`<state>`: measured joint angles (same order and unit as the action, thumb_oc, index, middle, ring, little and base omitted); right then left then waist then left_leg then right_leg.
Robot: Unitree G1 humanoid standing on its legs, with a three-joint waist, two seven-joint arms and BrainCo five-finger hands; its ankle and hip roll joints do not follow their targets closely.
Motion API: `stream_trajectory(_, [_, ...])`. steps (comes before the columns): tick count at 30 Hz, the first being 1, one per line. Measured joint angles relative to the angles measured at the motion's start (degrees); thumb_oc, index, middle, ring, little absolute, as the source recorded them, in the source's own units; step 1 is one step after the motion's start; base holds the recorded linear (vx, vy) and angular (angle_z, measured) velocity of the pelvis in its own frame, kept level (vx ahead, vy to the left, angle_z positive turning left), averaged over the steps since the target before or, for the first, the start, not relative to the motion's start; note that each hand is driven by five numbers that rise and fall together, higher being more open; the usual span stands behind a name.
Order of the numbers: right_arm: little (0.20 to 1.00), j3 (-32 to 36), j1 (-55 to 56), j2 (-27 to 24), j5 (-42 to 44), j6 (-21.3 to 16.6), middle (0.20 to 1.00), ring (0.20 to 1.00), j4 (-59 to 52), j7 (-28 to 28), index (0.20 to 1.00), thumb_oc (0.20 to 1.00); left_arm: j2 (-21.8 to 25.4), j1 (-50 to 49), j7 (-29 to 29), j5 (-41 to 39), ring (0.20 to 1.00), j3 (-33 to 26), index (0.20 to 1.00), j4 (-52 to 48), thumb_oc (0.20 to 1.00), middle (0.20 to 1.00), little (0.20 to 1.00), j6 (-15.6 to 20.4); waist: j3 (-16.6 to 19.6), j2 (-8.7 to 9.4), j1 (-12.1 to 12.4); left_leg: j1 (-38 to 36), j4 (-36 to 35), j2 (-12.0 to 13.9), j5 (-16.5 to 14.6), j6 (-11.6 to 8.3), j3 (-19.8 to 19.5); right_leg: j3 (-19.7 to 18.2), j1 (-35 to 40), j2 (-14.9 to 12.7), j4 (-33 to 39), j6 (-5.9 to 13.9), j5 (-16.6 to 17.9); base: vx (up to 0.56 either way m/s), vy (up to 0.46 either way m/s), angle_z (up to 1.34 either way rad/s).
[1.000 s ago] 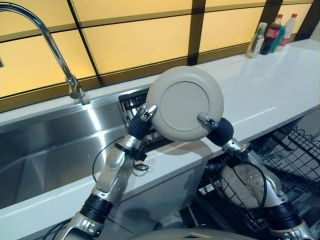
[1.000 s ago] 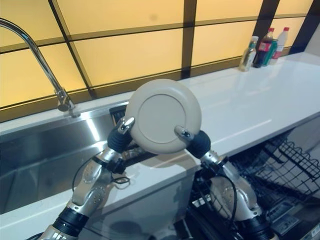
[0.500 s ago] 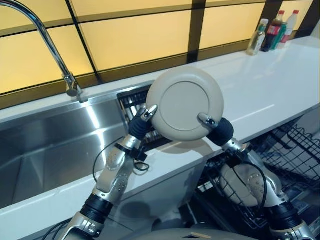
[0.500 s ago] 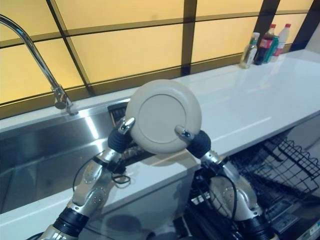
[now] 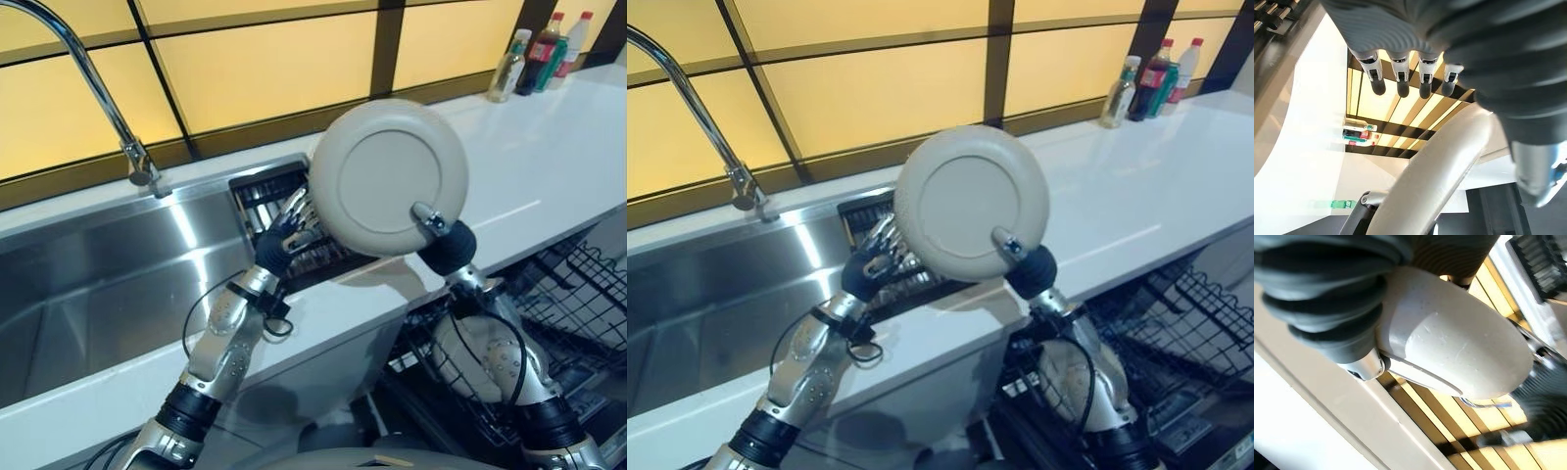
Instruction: Pick up plates and place into dishwasher.
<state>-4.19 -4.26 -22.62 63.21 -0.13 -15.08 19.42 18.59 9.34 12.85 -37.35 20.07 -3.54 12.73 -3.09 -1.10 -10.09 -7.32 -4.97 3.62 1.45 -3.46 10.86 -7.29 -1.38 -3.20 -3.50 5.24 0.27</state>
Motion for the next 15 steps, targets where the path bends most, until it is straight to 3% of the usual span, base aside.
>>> stream_trajectory(7, [0.200,1.8,0.4,-0.1,0.0,-2.5,0.200,0.200,0.0,-0.1,0.200,0.200,-0.1,-0.2,-0.1,-0.7,1.000,0.0,1.000,0.0,1.000,1.000,1.000,-1.1,0.0,0.00,-0.3,0.1,0.0,0.0,0.0,-0.01,0.2,-0.1,-0.3,0.0,-0.1,0.00,0.0,-0.01,0.004,-0.01])
stream_trajectory(15, [0.200,9.3,3.0,0.9,-2.0,-8.8,0.200,0.200,0.0,-6.2,0.200,0.200,-0.1,-0.7,-0.5,-2.1,1.000,-0.8,1.000,-1.2,1.000,1.000,1.000,-1.1,0.0,0.02,-0.5,0.2,0.0,-0.1,0.0,-0.03,0.7,-0.7,-0.8,0.1,-0.2,0.02,0.0,-0.01,-0.003,-0.03])
